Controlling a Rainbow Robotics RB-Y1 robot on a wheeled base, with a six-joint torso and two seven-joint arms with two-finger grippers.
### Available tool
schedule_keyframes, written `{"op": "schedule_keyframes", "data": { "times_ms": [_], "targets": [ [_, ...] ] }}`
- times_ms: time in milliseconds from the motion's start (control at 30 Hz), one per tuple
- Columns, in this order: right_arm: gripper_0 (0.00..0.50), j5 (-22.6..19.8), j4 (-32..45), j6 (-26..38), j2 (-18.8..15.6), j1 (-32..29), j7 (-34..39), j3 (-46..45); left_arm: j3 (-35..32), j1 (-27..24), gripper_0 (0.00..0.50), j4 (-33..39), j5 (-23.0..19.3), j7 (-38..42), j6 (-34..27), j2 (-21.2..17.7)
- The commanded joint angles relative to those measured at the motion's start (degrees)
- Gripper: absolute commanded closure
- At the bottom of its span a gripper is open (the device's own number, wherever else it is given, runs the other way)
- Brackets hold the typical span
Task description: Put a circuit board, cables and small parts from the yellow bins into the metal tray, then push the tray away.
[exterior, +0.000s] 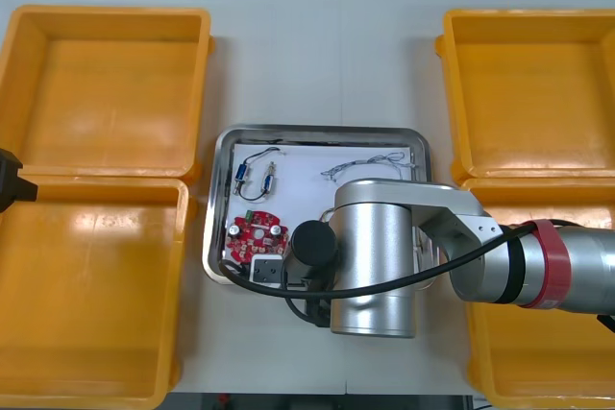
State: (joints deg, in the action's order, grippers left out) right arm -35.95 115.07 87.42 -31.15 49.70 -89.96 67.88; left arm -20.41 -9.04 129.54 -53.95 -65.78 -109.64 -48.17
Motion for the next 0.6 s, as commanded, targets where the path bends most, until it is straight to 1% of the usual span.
{"op": "schedule_keyframes", "data": {
  "times_ms": [33,367,600],
  "targets": [
    [0.419,0.53,2.09,0.21,-2.07,3.48,-2.94,0.76,-1.65,1.22,0.000,1.77,0.51,-5.94,-0.36,0.53],
    [0.425,0.44,-3.89,-1.46,-1.02,7.52,-4.08,0.76,-1.65,1.22,0.000,1.77,0.51,-5.94,-0.36,0.53],
    [0.427,-2.37,-8.19,-3.75,-0.67,10.68,-5.49,0.76,-1.65,1.22,0.000,1.77,0.51,-5.94,-0.36,0.53]
  ]
}}
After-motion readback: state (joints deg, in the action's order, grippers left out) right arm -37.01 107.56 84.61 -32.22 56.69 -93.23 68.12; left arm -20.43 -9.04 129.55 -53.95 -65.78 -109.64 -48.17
